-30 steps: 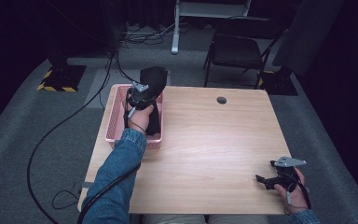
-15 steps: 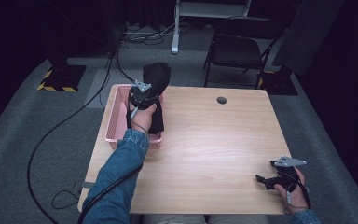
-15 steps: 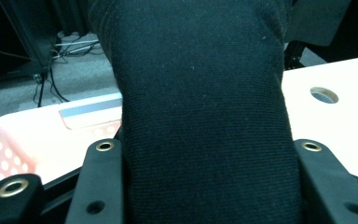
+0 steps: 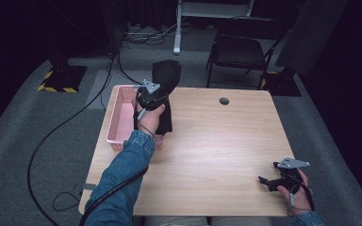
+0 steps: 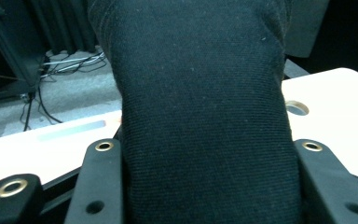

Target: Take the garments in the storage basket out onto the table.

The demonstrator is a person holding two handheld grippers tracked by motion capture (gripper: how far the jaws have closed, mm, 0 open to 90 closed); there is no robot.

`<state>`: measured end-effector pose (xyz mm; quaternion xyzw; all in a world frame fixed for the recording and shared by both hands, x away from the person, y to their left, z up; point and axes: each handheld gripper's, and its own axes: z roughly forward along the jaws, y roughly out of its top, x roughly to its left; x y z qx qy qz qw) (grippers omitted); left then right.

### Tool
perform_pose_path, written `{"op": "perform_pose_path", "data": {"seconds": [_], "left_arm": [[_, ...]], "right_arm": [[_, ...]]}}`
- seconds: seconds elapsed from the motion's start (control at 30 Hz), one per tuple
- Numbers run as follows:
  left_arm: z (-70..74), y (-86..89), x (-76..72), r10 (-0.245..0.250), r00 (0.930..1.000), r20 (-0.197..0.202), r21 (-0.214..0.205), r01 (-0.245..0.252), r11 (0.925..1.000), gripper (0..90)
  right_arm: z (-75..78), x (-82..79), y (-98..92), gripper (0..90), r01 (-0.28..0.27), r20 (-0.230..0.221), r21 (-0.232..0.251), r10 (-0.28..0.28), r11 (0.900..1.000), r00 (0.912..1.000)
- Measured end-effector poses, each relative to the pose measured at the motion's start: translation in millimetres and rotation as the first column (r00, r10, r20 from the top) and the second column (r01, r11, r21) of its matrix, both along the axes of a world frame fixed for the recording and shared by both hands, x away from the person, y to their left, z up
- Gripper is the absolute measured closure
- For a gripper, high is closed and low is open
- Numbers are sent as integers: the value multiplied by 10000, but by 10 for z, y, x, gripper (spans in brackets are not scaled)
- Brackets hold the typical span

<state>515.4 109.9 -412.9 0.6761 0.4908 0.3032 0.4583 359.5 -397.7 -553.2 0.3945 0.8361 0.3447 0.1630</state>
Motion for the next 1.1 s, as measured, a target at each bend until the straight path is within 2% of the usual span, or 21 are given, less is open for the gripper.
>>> {"op": "perform_pose_path", "data": {"seconds": [0.47,0.9,1.1], "left_arm": [[35,-293,-12,-521,9986,83,-185,523,9985,497],[26,-627,-18,-1085,9941,85,-463,1088,9930,495],[41,-772,-32,-1212,9924,225,-639,1224,9904,495]], "right_arm": [[0,0,0,1,-1,-2,9,1,10000,10000],[0,-1,0,1,-3,-4,10,4,10000,10000],[0,-1,0,1,-2,-7,10,2,10000,10000]]}}
